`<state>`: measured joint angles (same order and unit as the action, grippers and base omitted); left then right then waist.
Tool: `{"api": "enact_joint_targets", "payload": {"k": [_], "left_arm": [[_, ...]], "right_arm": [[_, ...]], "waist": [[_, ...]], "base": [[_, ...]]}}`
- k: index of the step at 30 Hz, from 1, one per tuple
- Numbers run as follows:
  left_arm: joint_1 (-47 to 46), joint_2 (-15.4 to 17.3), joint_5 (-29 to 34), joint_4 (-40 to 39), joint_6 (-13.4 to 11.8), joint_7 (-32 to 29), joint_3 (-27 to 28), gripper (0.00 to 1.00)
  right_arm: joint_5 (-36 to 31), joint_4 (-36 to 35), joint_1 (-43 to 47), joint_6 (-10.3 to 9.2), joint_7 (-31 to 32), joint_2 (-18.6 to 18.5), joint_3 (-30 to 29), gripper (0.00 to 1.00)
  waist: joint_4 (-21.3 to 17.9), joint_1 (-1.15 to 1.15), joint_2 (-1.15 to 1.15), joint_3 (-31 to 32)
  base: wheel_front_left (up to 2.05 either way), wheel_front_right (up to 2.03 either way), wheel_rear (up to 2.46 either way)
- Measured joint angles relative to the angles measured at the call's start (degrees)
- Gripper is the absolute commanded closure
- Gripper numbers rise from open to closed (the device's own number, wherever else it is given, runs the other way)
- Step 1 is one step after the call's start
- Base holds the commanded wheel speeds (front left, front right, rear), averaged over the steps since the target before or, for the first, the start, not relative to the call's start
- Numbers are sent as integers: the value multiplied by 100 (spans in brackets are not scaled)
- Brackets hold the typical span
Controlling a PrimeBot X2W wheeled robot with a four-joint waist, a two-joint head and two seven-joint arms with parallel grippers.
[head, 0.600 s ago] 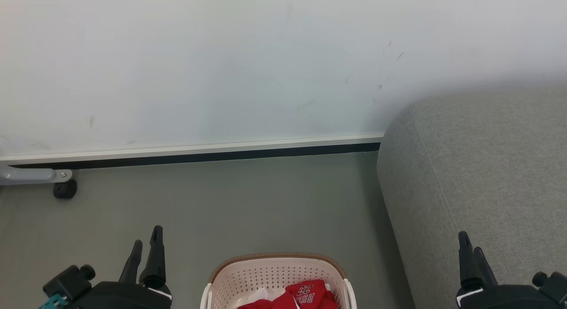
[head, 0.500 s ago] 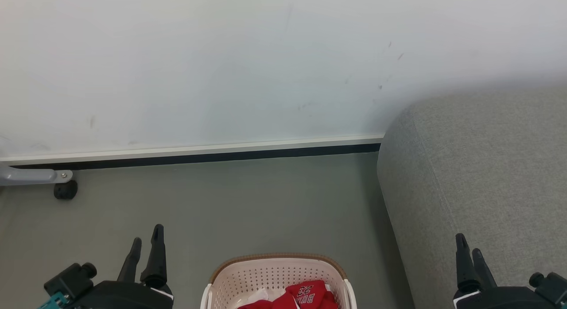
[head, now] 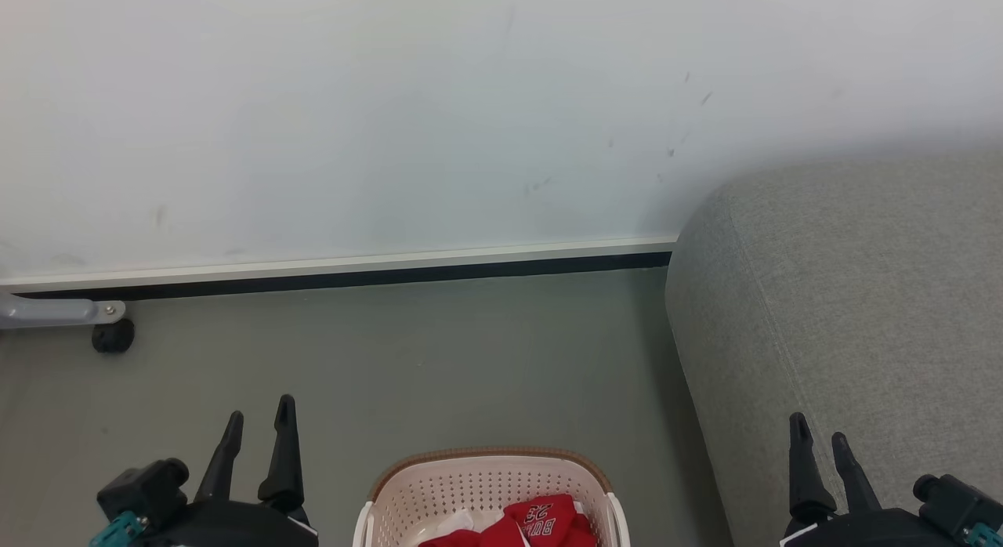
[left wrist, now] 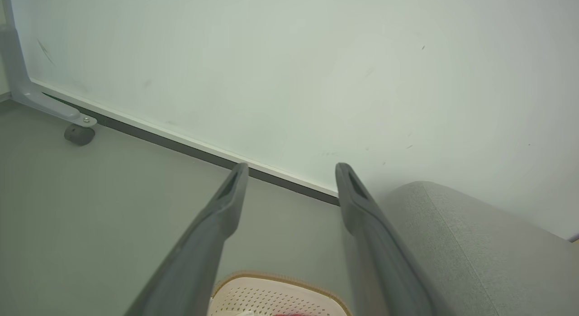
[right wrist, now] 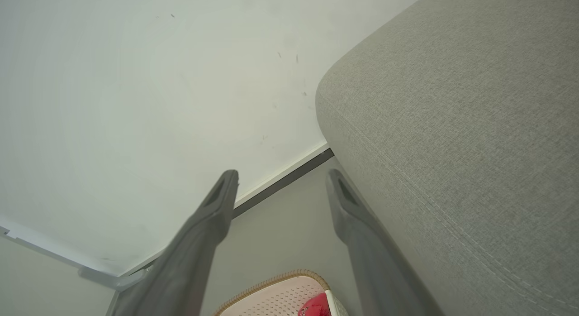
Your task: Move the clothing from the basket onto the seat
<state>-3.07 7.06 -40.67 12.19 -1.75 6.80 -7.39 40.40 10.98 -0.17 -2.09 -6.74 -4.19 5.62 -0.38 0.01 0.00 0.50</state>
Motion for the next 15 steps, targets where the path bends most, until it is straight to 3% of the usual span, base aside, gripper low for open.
{"api": "enact_joint_targets", "payload": {"k": [15], "left_arm": [[2,118,1266,-12,-200,310,-157,0]], "right_arm": [[-1226,-27,81,-202,-324,-36,282,0]], "waist": [[4,0,0,-17]], "base": [[0,0,0]]}}
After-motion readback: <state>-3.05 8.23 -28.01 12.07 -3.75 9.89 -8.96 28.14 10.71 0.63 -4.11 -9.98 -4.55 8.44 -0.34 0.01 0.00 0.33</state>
